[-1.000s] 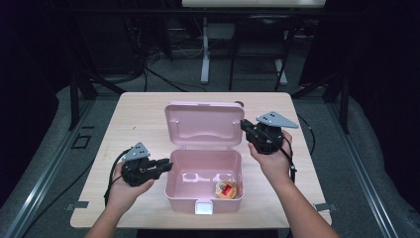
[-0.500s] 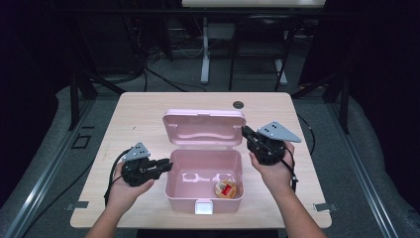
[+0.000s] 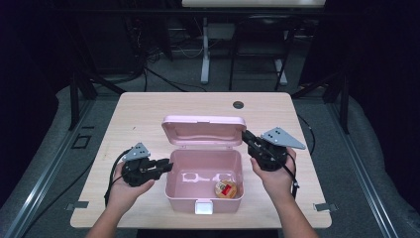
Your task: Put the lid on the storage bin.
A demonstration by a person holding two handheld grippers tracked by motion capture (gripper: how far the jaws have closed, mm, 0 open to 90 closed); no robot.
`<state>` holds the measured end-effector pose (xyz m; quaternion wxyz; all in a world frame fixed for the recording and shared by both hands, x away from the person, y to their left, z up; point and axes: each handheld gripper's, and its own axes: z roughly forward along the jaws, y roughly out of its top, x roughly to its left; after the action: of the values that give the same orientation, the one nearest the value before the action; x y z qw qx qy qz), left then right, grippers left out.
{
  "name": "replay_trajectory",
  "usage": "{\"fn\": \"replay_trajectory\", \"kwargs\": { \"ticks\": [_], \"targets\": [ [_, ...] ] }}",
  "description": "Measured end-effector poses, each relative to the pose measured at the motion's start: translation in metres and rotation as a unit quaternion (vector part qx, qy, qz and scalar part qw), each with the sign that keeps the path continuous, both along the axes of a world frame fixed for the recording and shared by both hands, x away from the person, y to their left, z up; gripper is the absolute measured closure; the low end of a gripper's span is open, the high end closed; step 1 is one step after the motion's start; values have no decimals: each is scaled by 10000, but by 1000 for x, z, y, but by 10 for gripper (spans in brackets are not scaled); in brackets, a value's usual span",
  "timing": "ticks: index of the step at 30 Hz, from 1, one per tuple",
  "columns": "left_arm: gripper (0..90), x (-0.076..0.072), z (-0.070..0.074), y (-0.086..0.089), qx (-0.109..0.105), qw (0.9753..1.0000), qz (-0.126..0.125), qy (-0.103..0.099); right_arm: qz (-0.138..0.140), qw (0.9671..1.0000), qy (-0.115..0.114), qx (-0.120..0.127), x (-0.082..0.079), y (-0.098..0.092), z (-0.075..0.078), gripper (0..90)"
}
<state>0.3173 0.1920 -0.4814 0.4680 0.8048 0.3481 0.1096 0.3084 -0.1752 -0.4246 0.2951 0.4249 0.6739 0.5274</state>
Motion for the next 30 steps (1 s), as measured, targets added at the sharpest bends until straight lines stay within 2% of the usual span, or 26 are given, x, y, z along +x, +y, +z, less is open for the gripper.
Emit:
{"fn": "replay_trajectory", "kwargs": {
  "ticks": [7, 15, 21, 22, 25, 27, 30],
  "targets": [
    [726, 0, 0, 0, -23, 10000, 17, 20, 26, 10000, 66, 26, -3, -1, 1, 851],
    [736, 0, 1, 2, -14, 10000, -44, 59, 34, 10000, 40, 53, -4, -2, -1, 851],
    [737, 0, 2, 1, -22, 10000, -40, 86, 66, 9998, 48, 171, -1, -3, -1, 850],
    [725, 0, 2, 2, 12, 10000, -40, 88, 77, 9998, 46, 185, 0, -2, -2, 850],
    [674, 1, 2, 3, -110, 9998, -38, 128, 89, 9998, 25, 172, -1, -1, -2, 850],
    [656, 1, 4, 6, -116, 9999, 5, 62, 93, 9999, -24, 120, -3, 0, -3, 852],
    [649, 1, 9, 12, -158, 9998, 85, -13, 121, 9998, 20, 136, -4, -1, -3, 850]
  ]
}}
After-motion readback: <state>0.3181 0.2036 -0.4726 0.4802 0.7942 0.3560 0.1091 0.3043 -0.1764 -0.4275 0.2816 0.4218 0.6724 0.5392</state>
